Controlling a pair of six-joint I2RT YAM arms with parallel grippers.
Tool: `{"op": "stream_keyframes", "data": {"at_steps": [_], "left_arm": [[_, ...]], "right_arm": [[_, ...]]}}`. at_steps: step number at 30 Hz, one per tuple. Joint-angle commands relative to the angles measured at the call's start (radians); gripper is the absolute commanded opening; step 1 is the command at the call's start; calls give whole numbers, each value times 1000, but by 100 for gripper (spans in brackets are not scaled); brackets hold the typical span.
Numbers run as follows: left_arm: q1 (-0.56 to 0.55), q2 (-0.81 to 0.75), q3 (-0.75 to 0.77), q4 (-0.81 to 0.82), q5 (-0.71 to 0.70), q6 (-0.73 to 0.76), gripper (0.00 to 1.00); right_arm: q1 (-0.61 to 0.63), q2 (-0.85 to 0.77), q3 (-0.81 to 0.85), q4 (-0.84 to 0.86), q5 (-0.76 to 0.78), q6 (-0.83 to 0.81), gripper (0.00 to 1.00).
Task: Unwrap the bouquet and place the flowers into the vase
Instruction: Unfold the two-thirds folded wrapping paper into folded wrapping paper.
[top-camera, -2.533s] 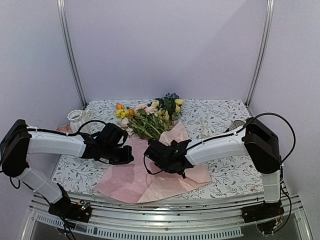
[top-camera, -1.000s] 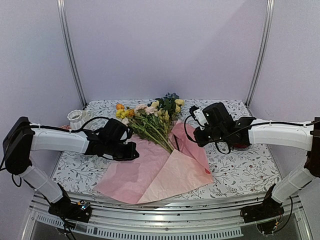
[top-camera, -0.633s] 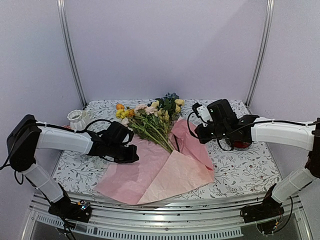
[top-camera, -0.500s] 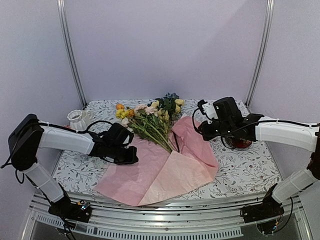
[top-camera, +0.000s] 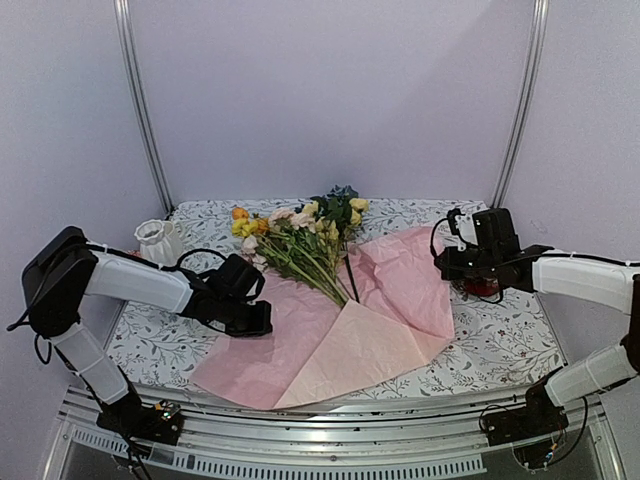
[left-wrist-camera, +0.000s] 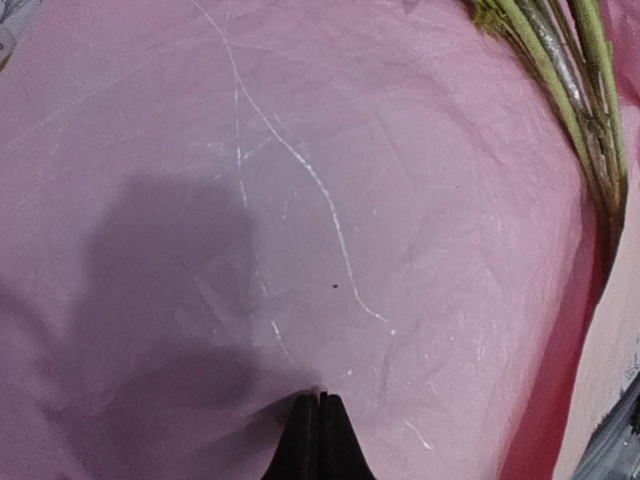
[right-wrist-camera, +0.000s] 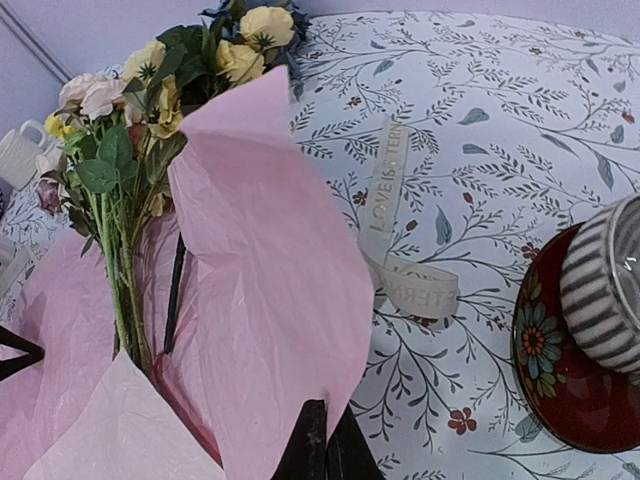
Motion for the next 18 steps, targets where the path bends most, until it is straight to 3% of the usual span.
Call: {"op": "stream_keyframes", "data": {"at_steps": [1, 18], "left_arm": [[1, 12, -11, 4, -18, -7, 0], [4, 16, -1, -15, -29, -5, 0]], "right_arm": [[-73, -55, -84, 108, -19, 106, 2], [-232, 25, -156, 136, 111, 139, 2]]}}
